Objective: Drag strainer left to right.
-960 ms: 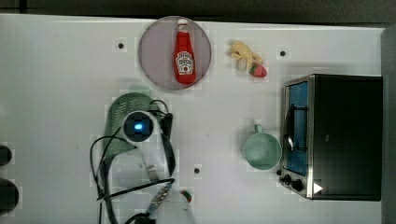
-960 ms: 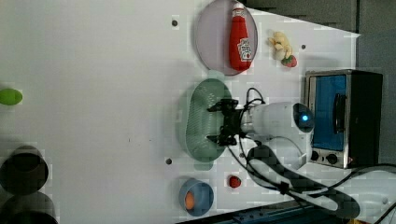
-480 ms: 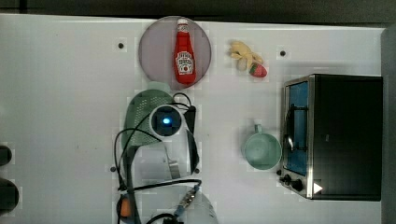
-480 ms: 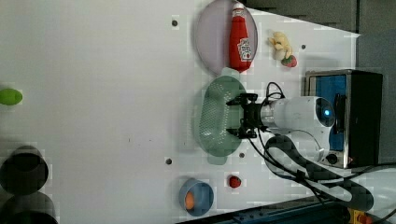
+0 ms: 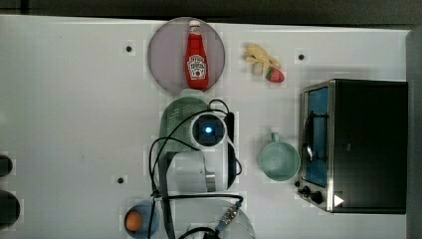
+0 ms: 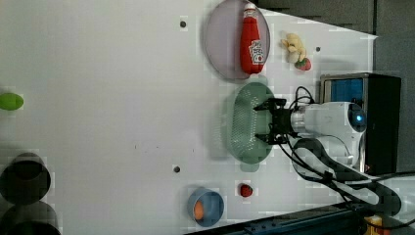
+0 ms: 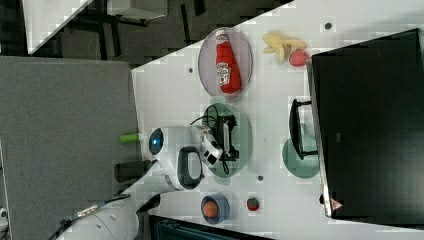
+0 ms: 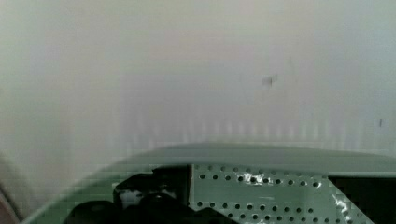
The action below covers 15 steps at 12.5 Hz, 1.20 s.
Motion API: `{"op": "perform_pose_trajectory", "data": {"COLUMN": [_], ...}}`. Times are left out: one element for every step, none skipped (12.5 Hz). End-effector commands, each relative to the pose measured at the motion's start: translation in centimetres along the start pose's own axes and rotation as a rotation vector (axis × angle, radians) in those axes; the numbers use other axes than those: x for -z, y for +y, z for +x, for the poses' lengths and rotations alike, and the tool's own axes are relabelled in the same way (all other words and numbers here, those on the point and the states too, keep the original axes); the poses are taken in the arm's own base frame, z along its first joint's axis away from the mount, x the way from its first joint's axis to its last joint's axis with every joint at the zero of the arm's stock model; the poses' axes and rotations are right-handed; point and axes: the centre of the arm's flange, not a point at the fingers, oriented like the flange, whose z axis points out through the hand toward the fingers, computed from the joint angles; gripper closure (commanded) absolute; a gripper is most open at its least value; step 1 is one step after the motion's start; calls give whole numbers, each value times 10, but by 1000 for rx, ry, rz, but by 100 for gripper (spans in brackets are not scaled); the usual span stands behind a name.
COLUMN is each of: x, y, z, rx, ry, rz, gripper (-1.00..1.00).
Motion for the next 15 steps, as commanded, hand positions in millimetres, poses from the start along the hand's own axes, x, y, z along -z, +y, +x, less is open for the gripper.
{"op": "perform_pose_trajectory", "data": {"x": [7, 7, 7, 7, 7, 7, 7, 7, 9, 13, 21, 34, 54, 76, 102], "y": [-1, 0, 0, 1, 2, 3, 4, 5, 3, 1, -1, -3, -7, -10, -12], "z": [39, 49, 59, 68, 79, 89, 96, 100, 99, 93, 83, 75, 68, 63, 59], "rx": [6, 11, 21, 42, 42, 23, 10, 6, 17, 66, 148, 223, 303, 390, 464], "ry": [9, 15, 21, 27, 33, 39, 44, 46, 46, 44, 38, 36, 38, 42, 47], "rz": [6, 5, 4, 4, 3, 2, 1, 0, 6, 10, 8, 15, 35, 45, 48], "gripper": [-100, -100, -100, -100, -100, -100, -100, -100, -100, -100, -100, -100, -100, -100, -100]}}
